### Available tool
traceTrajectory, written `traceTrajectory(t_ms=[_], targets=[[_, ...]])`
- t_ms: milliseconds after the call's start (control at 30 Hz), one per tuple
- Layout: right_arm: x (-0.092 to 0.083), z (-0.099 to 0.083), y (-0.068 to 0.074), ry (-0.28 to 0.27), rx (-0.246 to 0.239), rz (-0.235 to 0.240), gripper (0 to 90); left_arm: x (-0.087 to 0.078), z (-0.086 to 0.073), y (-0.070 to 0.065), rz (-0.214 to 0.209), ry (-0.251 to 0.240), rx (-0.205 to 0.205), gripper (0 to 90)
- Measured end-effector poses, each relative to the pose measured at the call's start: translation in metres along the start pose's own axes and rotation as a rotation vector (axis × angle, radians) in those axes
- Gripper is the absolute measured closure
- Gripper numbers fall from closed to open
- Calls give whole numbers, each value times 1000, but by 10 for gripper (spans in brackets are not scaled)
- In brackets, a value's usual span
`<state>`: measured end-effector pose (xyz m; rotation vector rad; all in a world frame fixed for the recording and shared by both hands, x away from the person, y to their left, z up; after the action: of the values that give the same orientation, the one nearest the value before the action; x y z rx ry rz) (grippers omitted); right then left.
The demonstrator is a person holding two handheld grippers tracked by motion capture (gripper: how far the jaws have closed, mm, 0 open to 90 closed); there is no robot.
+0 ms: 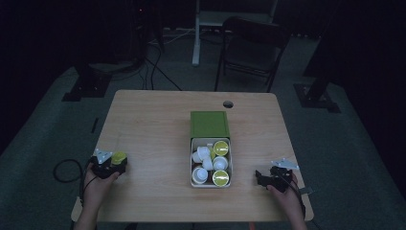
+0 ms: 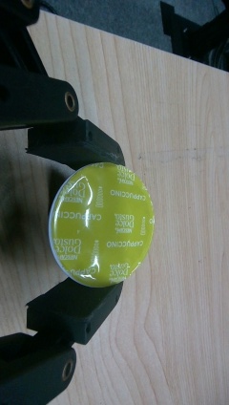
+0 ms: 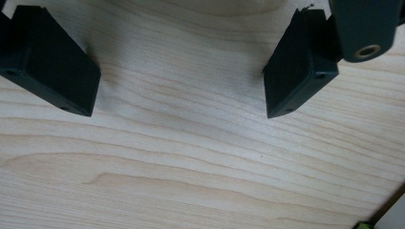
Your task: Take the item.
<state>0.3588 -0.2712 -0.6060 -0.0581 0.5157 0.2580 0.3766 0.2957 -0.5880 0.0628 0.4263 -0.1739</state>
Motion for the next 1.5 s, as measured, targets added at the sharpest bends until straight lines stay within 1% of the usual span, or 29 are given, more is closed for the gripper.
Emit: traceTrajectory(t_ms=[67,100,133,167,200,233,267,467,600,667,700,900,1033,1100,1167,1200,1267,1367,1467,1500], targets=[[0,0,0,0,0,0,118,1,0,-1,-2,1,-3,377],[0,0,0,0,0,0,118,1,-1,-2,-6,12,-2,370],[0,0,0,0,0,0,118,2,-2,-3,-13,22,5,346],[0,0,0,0,0,0,118,2,-2,-3,-13,22,5,322],[0,0,0,0,0,0,118,2,-4,-4,-17,32,18,322],[0,0,0,0,0,0,118,2,-5,-5,-19,35,17,290],[0,0,0,0,0,0,118,2,-4,-5,-19,34,17,279],[0,0,0,0,0,0,118,-4,8,-4,-17,-3,15,264],[0,0,0,0,-1,0,118,-11,20,-9,-34,-36,16,264],[0,0,0,0,-1,0,118,-14,26,-14,-59,-49,22,251],[0,0,0,0,-1,0,118,-15,29,-18,-72,-56,16,250],[0,0,0,1,-1,0,118,-18,42,-38,-158,-87,42,250],[0,0,0,0,0,0,118,-19,47,-53,-215,-108,62,250],[0,0,0,0,-1,0,119,-19,49,-59,-237,-112,80,249],[0,0,0,0,0,0,118,-20,50,-65,-261,-116,86,249],[0,0,0,0,0,0,118,-20,49,-67,-274,-109,92,250],[0,0,0,0,0,0,119,-19,47,-71,-283,-99,106,250],[0,0,0,0,0,0,118,-19,45,-78,-320,-100,121,250],[0,0,0,0,0,0,118,-19,44,-87,-366,-113,134,249],[0,0,0,0,0,0,118,-20,43,-89,-379,-108,140,250]])
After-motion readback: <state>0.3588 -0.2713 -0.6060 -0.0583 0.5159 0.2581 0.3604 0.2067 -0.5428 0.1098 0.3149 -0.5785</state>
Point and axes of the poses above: each handheld gripper's, and its own axes: x roughly forward along the jaws, z roughly out of its top, y roughly to its left, the point moved 8 cm from there along x, roughly forward along the jaws, and after that the axes turned 14 degrees about -y, right-handed, at the moved point
